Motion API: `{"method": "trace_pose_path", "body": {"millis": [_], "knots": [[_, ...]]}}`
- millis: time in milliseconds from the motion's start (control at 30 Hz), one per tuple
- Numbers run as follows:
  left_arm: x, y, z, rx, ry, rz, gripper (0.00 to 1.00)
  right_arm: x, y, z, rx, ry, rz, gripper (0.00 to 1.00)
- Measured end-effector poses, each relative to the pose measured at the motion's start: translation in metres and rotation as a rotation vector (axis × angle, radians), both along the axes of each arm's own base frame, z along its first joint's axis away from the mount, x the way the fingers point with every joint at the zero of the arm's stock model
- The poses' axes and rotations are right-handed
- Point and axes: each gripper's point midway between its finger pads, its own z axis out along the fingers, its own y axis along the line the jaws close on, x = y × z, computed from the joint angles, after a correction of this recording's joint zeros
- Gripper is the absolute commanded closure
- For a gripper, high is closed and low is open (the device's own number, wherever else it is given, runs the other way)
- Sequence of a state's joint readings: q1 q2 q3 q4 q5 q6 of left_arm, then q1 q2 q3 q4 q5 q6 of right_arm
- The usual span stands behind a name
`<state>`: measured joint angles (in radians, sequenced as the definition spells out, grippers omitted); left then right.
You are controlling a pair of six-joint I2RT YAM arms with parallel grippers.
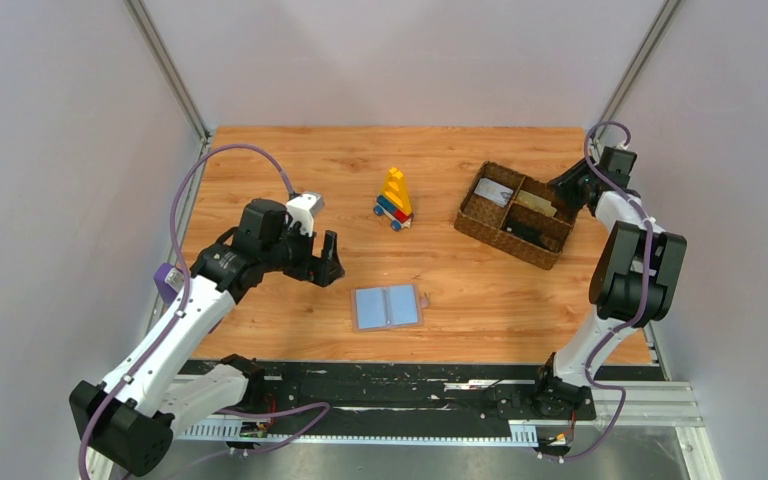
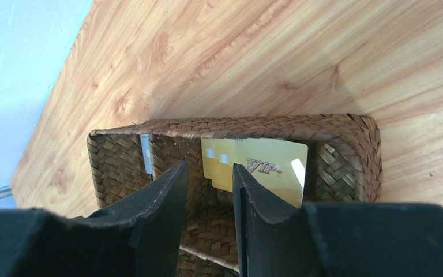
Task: Take the credit cards out of the card holder
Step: Adjust the card holder at the center of the board.
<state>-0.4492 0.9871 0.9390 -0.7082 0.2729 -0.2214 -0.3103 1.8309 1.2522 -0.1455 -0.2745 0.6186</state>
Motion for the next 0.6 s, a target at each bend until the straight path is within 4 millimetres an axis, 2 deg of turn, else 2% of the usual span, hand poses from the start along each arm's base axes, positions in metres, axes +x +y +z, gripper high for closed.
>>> {"method": "trace_pose_path", "body": {"millis": [167,267,400,533,600], "knots": [[0.001,0.004,0.0,0.014,-0.009,0.017,0.0,-0.011,0.016,0.003,-0.004,0.048,0.038,0.64],[0.003,0.01,0.0,0.035,-0.02,0.043,0.0,-0.019,0.043,0.013,0.01,0.068,0.092,0.63],[0.006,0.025,0.005,0.079,-0.065,0.107,0.0,-0.034,0.096,0.03,-0.012,0.067,0.205,0.59],[0.008,0.036,0.014,0.095,-0.121,0.157,0.0,-0.07,0.176,0.042,-0.06,0.053,0.371,0.52],[0.009,0.041,0.019,0.101,-0.147,0.18,0.0,-0.095,0.218,0.041,-0.086,0.051,0.461,0.51]]}}
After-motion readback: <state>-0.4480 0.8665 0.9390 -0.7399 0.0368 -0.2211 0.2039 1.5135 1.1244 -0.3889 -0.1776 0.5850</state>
